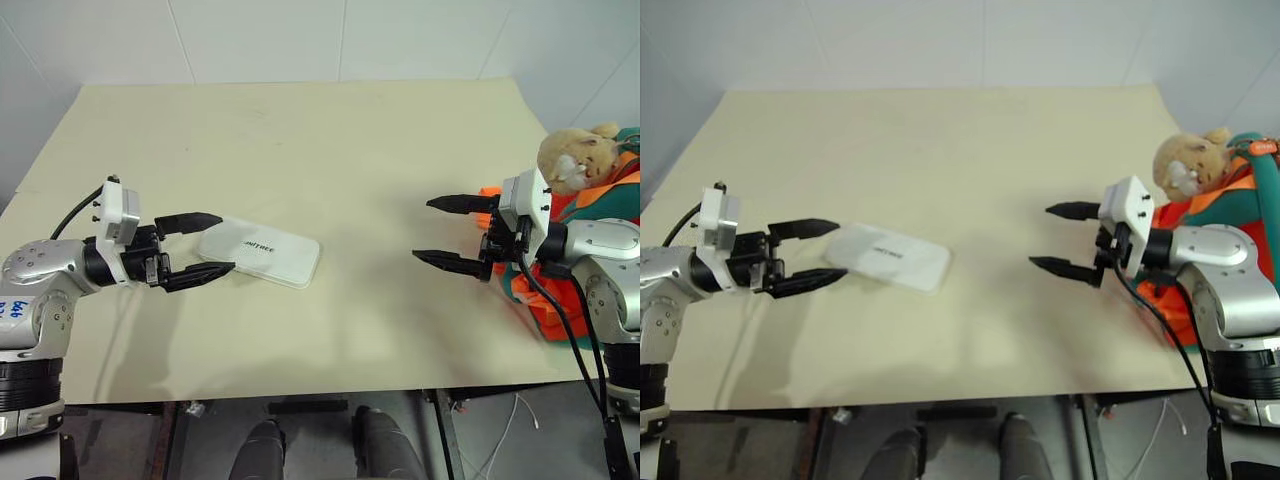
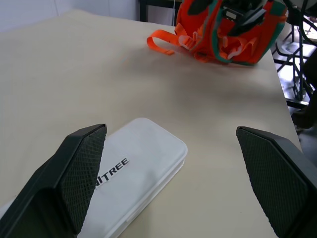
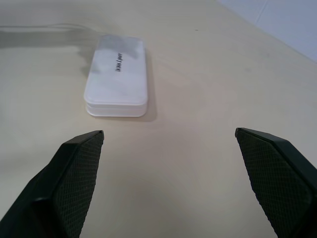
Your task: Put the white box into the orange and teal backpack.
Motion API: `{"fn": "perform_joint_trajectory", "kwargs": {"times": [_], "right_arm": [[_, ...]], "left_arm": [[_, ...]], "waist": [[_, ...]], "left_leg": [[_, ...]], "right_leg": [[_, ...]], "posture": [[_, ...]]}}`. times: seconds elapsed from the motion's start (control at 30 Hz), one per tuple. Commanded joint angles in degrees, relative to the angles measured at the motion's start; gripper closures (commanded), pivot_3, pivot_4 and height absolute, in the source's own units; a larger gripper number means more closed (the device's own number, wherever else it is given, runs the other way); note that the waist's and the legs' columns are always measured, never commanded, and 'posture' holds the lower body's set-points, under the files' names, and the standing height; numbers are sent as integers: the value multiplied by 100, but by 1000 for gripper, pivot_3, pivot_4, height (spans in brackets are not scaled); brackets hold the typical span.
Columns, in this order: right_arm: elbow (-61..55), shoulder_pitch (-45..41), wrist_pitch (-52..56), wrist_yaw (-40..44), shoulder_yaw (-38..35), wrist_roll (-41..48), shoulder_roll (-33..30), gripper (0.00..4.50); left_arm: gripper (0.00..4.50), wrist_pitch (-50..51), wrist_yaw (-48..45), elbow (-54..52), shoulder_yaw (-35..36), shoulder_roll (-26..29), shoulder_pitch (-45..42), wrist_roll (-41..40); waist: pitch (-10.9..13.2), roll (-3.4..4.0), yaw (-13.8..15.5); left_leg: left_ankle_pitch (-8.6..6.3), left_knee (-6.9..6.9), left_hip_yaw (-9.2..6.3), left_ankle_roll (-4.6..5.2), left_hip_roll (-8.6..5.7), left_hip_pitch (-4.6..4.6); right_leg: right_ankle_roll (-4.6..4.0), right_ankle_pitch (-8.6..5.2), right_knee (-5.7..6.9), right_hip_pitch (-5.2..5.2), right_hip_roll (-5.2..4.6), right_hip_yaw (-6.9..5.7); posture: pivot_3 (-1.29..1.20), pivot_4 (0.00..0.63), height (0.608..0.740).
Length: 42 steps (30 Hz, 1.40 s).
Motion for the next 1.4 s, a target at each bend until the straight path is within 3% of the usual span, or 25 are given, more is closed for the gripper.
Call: {"fn": "perform_joint_trajectory", "kwargs": {"times": [0.03, 0.3, 0.33, 0.43, 0.77, 0.83, 0.93, 1.17, 1.4], "right_arm": [[77, -264, -182, 56, -8, -53, 29, 15], [156, -426, -183, 56, 245, -178, 279, 15], [116, -454, -149, -7, 323, -190, 388, 191], [26, -462, -203, -205, 595, -404, 657, 947], [115, -649, -244, -573, 1306, -1044, 1347, 4473], [237, -752, -75, -735, 1522, -1325, 1422, 4500], [512, -928, 483, -1055, 1848, -1709, 1563, 4500], [619, -1056, 980, -1527, 2278, -2123, 2153, 4500], [399, -967, 1404, -1758, 2505, -2252, 2538, 4500]], "left_arm": [[0, -205, -20, 120, 82, 51, -249, 49], [0, -648, -135, 684, 68, 120, -313, 318], [195, -756, -182, 770, 118, 182, -261, 379], [932, -988, -359, 963, 302, 356, -95, 423], [4134, -1522, -496, 1701, 340, 546, -137, 726], [4465, -1561, -534, 1906, 247, 552, -249, 811], [4465, -1568, -573, 2329, 135, 583, -459, 958], [4465, -2396, 459, 4038, -311, 407, -1371, 2063], [4465, -2699, 1024, 5057, -877, 49, -2035, 2812]], "waist": [[0, 0, 0], [0, 0, -27], [0, 0, -35], [0, 0, -68], [0, 1, -113], [0, 0, -114], [0, 0, -120], [-1, -1, -129], [-2, -3, -124]], "left_leg": [[0, 0, 0, 0, 0, 0], [1, 1, 0, -1, 0, 2], [1, 1, 0, -1, 0, 2], [1, 1, 0, -1, -1, 1], [2, 2, -1, -2, 0, 2], [2, 2, -2, -3, 0, 2], [3, 4, -1, -4, -1, 5], [7, 6, -3, -8, -1, 5], [7, 6, -3, -9, -2, 1]], "right_leg": [[0, 0, 2, 0, 1, 0], [0, 0, 4, -1, 1, 0], [0, 0, 7, -1, 1, 0], [0, 0, 9, -2, 0, 0], [-2, -1, 25, -8, 0, 0], [-3, -2, 29, -8, 1, 0], [-4, -2, 36, -8, 1, 0], [-8, -4, 62, -18, 3, 0], [-8, -4, 78, -19, 3, -1]], "posture": [[0, 150, 740], [0, 150, 740], [0, 150, 740], [0, 150, 740], [0, 150, 740], [0, 150, 740], [0, 150, 740], [0, 150, 740], [0, 150, 740]]}}
